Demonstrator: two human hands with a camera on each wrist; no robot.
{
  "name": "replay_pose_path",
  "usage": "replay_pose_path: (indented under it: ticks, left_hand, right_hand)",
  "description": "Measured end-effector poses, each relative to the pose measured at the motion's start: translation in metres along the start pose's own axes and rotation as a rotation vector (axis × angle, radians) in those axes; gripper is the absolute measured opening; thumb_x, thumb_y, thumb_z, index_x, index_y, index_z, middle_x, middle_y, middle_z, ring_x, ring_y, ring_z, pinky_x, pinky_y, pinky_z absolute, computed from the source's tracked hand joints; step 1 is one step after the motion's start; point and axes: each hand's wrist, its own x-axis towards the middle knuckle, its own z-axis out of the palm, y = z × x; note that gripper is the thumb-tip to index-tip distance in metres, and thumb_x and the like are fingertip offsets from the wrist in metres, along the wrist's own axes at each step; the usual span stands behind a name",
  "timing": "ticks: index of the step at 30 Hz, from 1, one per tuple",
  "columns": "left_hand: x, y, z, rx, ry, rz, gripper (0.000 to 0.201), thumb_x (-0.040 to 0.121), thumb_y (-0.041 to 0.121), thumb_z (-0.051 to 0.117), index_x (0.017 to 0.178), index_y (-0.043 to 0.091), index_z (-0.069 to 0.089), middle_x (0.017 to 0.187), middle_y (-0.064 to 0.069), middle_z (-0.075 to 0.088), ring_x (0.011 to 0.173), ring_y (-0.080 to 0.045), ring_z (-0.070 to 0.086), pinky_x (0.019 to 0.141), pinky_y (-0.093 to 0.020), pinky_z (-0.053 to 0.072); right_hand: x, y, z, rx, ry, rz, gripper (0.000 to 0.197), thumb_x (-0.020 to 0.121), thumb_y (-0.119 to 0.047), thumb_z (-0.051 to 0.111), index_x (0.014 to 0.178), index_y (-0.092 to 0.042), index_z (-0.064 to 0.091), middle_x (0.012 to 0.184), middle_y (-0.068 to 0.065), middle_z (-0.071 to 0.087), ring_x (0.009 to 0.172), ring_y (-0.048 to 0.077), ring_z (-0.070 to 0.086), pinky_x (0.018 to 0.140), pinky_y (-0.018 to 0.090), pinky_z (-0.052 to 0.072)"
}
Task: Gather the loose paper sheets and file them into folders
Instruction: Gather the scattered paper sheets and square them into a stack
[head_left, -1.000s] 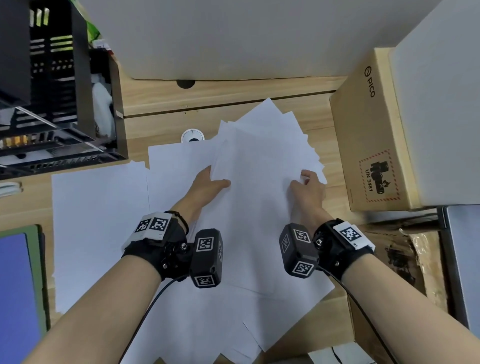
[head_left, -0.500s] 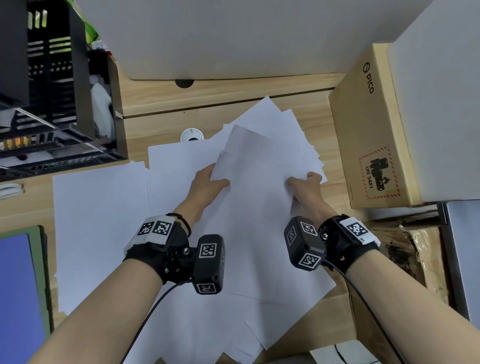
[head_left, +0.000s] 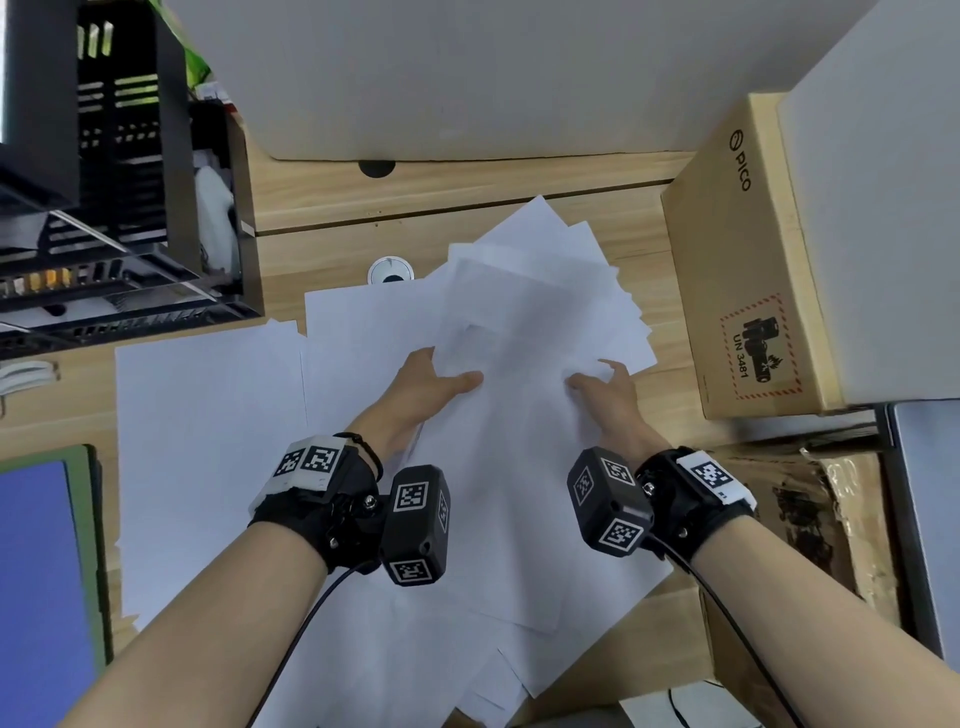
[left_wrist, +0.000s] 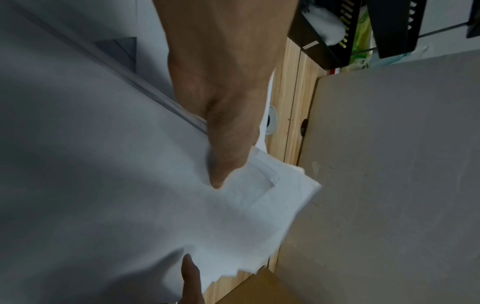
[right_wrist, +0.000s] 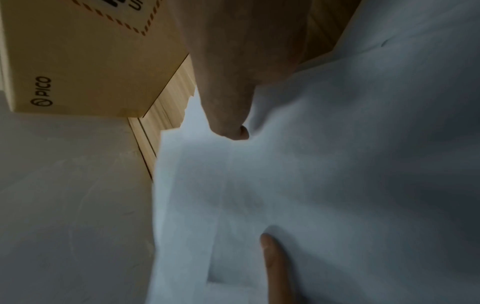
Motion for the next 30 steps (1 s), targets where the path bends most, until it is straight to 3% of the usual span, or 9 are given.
replay_pose_path:
  ticks: [2,5,8,11,14,19,23,26,30]
  left_hand:
    - [-0.003,0.007,-0.004,-0.003,0.011,0.058,0.026,0.085,0.025,0.075,0.108,0.017,0.066,0.103,0.0,0.073,0.09,-0.016,0.071,0.069,-0.023,0.056]
    - [-0.01,0.028,-0.008,-0.004,0.032,0.163,0.02,0.084,0.028,0.076,0.102,0.026,0.066,0.098,0.011,0.072,0.088,-0.005,0.07,0.07,-0.017,0.055]
    - [-0.02,0.054,-0.012,-0.027,0.097,0.308,0.027,0.084,0.027,0.076,0.108,0.028,0.063,0.098,0.018,0.069,0.085,0.007,0.067,0.072,-0.012,0.054]
    - [-0.033,0.079,-0.023,-0.085,0.214,0.427,0.031,0.081,0.03,0.079,0.108,0.025,0.063,0.103,0.012,0.071,0.094,-0.002,0.068,0.082,-0.024,0.057]
    - [-0.052,0.102,-0.03,-0.191,0.289,0.575,0.028,0.083,0.023,0.078,0.107,0.024,0.064,0.105,0.007,0.073,0.099,-0.011,0.07,0.088,-0.036,0.058]
    - [-0.074,0.125,-0.043,-0.301,0.298,0.762,0.037,0.08,0.008,0.078,0.112,0.018,0.062,0.106,0.008,0.073,0.105,-0.014,0.068,0.086,-0.028,0.054]
    - [-0.068,0.099,-0.054,-0.276,0.311,0.664,0.052,0.078,0.007,0.08,0.125,0.008,0.058,0.118,-0.004,0.07,0.111,-0.02,0.066,0.093,-0.034,0.053]
    - [-0.068,0.072,-0.052,-0.229,0.346,0.58,0.041,0.081,0.002,0.075,0.111,0.027,0.061,0.105,0.011,0.072,0.103,-0.011,0.068,0.09,-0.031,0.054]
    - [-0.07,0.064,-0.04,-0.206,0.36,0.542,0.042,0.078,-0.012,0.063,0.095,0.026,0.062,0.09,0.012,0.069,0.086,-0.003,0.067,0.079,-0.024,0.053]
  right_hand:
    - [-0.004,-0.005,0.001,0.031,0.032,-0.027,0.057,0.081,-0.017,0.061,0.135,-0.018,0.042,0.127,0.006,0.048,0.113,0.025,0.051,0.093,0.038,0.047]
    - [-0.01,-0.017,0.001,0.273,-0.024,-0.022,0.05,0.083,-0.004,0.057,0.13,-0.01,0.039,0.098,0.002,0.053,0.079,0.015,0.054,0.068,0.027,0.047]
    - [-0.03,-0.044,-0.002,0.356,-0.085,-0.054,0.038,0.09,-0.01,0.058,0.123,-0.015,0.039,0.101,-0.001,0.057,0.084,0.013,0.06,0.059,0.023,0.046]
    - [-0.054,-0.079,-0.005,0.489,-0.128,-0.222,0.034,0.092,-0.002,0.056,0.126,-0.003,0.054,0.094,0.003,0.066,0.068,0.008,0.068,0.049,0.017,0.049]
    - [-0.082,-0.116,-0.007,0.499,-0.11,-0.458,0.021,0.092,0.002,0.053,0.111,-0.005,0.059,0.086,0.0,0.067,0.065,0.003,0.066,0.057,0.018,0.052]
    - [-0.112,-0.152,-0.004,0.465,-0.097,-0.782,0.018,0.09,0.001,0.055,0.098,-0.015,0.058,0.088,-0.003,0.065,0.073,-0.001,0.062,0.066,0.015,0.049]
    - [-0.102,-0.129,0.001,0.359,-0.176,-0.725,0.021,0.088,0.001,0.053,0.106,-0.011,0.055,0.094,0.001,0.064,0.084,0.01,0.061,0.072,0.02,0.05]
    - [-0.086,-0.094,0.002,0.256,-0.204,-0.59,0.021,0.082,-0.003,0.051,0.099,-0.014,0.057,0.089,0.004,0.062,0.085,0.017,0.057,0.077,0.031,0.047]
    - [-0.083,-0.082,0.002,0.171,-0.167,-0.541,0.025,0.079,0.003,0.048,0.082,-0.019,0.059,0.085,-0.002,0.061,0.082,0.016,0.055,0.074,0.03,0.044]
